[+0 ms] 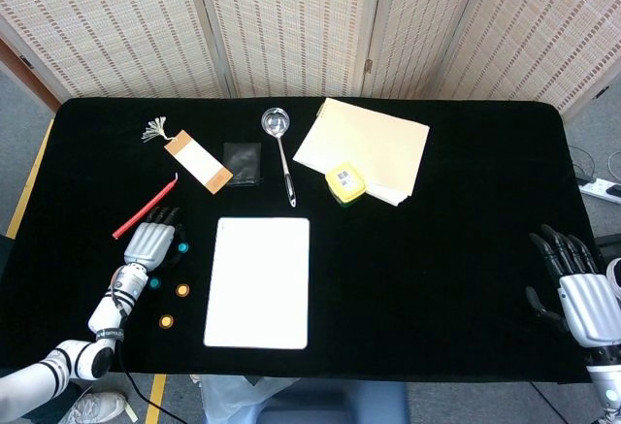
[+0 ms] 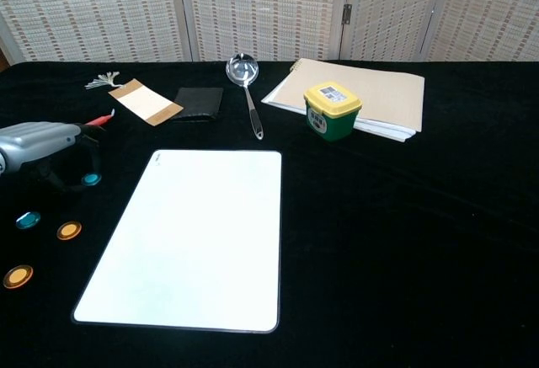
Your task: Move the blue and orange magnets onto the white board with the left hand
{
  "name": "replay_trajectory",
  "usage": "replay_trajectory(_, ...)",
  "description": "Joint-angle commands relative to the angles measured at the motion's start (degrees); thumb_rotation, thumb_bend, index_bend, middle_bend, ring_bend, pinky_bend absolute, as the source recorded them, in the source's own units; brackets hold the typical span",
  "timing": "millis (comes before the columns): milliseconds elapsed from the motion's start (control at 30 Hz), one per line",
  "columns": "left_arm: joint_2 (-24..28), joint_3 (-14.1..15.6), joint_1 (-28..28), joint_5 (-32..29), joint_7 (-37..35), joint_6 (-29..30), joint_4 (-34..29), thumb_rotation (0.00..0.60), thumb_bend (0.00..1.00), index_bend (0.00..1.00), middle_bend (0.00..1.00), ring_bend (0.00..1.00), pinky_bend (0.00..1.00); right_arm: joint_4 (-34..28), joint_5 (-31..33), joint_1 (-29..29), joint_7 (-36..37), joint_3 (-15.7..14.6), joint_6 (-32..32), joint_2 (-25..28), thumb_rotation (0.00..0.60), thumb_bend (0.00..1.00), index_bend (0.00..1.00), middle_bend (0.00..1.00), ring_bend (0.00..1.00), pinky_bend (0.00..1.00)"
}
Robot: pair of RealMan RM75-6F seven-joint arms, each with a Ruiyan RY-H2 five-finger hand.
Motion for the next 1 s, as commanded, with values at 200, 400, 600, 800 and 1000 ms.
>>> replay_trajectory(200,-0.47,0.15,-0.25,-0.44,-0.66,-0.59,0.97,0.6,0.39,0.48,0.1,0.0,0.0,-0.37,-0.02,-0.37,-0.2,-0.02,0.51,0.26,0.6,0.46,0.0,0.0,0.0,0.0)
replay_trajectory(400,-0.78,0.28,-0.38,-0.45,-1.35,-0.85,1.4,0.6,0.39,0.5,0.1,0.0,0.0,-0.51,-0.18,-0.58,-0.17,-0.07,0.8,0.32,0.6,0.46,0.0,0.0,0.0,0.0)
replay_trajectory(600,-0.52,0.31,-0.4,-0.05,-2.13,-0.47,1.22,0.6,0.4,0.52,0.1,0.0,0.0,-0.45,-0.26,-0.69,-0.05,0.03,1.08,0.3,0.6,0.46,0.0,0.0,0.0,0.0)
replay_trajectory(800,1.05,0.1,-0.38,0.8,-1.93,1.18,-1.63,0.6,0.41,0.53,0.1,0.0,0.0,-0.24,-0.33,-0.73,0.16,0.06,1.15,0.23,0.6,0.46,0.0,0.0,0.0,0.0)
replay_trajectory(1000,2.48,-0.25,-0.92,1.97,-0.41,3.12,-6.78,0.6,0.41,0.53,0.1,0.0,0.0,0.28,-0.17,-0.88,0.72,0.04,1.17,0.19,0.6,0.46,0.0,0.0,0.0,0.0)
